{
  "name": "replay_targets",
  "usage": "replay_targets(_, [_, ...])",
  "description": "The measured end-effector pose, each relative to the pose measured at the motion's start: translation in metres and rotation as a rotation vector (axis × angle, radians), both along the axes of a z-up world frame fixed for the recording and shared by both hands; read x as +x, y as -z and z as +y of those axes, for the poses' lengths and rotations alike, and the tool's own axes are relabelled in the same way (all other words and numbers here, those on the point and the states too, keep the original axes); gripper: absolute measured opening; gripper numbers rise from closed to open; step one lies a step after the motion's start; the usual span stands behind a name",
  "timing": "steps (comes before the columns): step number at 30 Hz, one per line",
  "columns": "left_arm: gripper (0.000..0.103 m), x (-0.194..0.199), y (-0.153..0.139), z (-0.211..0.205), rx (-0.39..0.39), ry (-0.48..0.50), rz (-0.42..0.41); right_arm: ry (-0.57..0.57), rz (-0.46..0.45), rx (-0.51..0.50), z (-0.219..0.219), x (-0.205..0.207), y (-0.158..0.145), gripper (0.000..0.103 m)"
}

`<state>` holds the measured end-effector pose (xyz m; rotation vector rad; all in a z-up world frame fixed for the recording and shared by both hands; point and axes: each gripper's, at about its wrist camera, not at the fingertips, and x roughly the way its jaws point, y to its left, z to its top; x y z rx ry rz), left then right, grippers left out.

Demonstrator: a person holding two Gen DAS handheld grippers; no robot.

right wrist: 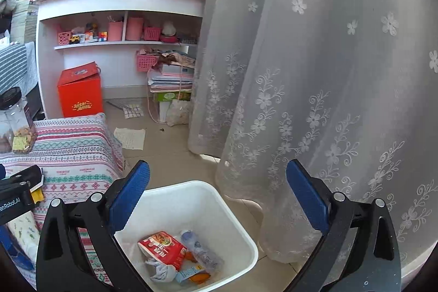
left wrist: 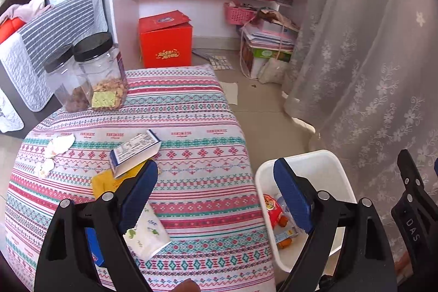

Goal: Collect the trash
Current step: 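Bring both grippers back over the table toward the tissue bundles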

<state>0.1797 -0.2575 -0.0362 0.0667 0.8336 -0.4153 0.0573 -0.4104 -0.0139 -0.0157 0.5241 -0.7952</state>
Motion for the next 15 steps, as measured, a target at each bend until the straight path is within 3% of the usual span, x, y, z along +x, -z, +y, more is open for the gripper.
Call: replay_targets(15, [0.084,0.028,0.007,0.105,0.005,-0.186,0.039,-0.177,0.036,-0.01,0.097,0.061,0.009,0.096])
